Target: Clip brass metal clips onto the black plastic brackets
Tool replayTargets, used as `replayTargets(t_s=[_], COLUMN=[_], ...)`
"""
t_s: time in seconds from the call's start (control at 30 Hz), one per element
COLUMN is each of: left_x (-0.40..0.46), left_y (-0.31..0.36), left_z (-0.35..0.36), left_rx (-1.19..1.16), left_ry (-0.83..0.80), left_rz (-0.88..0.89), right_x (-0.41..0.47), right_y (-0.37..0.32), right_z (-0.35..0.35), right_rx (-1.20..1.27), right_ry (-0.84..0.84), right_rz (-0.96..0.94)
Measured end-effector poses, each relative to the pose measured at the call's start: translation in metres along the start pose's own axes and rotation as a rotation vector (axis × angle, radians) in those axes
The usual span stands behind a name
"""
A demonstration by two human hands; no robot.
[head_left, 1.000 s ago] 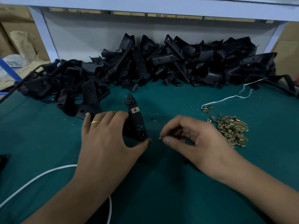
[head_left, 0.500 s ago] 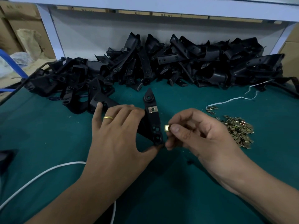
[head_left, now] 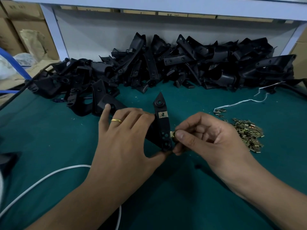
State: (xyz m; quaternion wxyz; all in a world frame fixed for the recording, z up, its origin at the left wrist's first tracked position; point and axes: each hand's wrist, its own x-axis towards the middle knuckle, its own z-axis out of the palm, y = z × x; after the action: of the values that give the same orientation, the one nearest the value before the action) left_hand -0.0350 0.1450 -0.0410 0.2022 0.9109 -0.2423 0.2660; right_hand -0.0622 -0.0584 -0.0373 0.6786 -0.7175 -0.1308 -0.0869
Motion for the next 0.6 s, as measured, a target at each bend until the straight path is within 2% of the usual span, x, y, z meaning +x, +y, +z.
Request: replayTargets(t_s=[0.6], left_x=[-0.0004], left_y=[-0.0028], left_z=[0.0028], left_rx=[-0.006], left_ry=[0.002], left_rz=[0.007], right_x=[-0.0007], right_y=[-0.0061], right_z=[0.0012], right_rx=[0.046], right_ry=[-0.008], right_rz=[-0.004])
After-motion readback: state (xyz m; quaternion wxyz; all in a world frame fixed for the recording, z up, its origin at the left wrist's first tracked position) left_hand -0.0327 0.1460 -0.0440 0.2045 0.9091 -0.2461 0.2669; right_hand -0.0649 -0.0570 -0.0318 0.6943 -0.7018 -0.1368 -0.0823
